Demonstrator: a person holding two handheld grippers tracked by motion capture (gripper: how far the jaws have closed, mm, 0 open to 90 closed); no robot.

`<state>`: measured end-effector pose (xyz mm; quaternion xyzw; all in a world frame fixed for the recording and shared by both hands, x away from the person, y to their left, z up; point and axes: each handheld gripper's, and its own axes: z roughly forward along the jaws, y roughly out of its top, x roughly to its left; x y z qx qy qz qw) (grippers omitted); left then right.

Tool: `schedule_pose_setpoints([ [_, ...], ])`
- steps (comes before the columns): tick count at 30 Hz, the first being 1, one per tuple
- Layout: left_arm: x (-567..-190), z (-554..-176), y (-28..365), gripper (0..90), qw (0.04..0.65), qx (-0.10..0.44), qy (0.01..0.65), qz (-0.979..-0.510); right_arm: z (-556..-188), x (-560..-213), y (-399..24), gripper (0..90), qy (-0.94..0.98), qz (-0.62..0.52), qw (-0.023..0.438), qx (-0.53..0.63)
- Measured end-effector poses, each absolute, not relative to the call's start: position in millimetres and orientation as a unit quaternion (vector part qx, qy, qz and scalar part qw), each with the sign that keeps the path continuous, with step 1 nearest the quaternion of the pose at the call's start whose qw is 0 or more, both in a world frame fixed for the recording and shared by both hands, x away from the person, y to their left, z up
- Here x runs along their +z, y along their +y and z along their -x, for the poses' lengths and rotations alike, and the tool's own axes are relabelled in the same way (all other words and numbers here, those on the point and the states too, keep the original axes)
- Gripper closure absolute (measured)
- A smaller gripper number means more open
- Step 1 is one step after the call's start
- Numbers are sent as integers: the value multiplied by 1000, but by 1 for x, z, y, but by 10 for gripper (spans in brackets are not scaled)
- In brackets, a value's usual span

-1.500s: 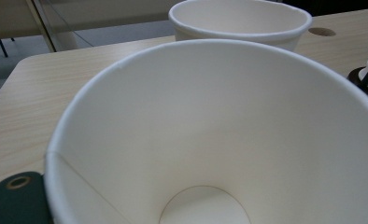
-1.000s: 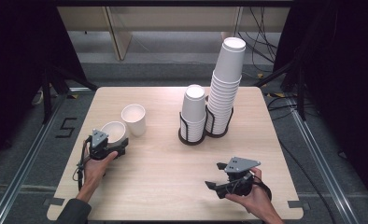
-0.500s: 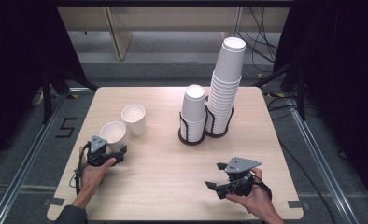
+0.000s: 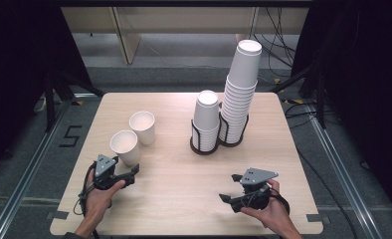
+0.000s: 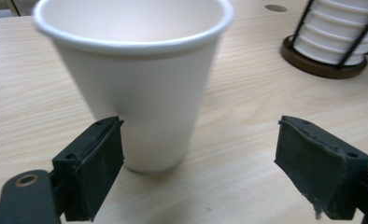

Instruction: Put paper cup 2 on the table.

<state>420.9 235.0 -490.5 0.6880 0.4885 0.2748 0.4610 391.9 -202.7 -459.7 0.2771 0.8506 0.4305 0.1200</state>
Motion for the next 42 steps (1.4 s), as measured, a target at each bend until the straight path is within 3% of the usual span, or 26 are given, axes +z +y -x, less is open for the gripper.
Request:
schedule_pose_setpoints([
  [14,-487,-386,217,144,462,264,489,-691,-390,-461,-204,219,851,-282,110,430],
  [32,-489,-349,171,144,523,215,383,-730,-384,-468,-210,203,846,-295,91,434],
  [38,-494,-343,164,144,511,178,353,-763,-382,-474,-215,182,847,-299,86,431],
  [42,-495,-341,163,144,503,183,341,-773,-379,-477,-216,168,847,-305,81,427],
])
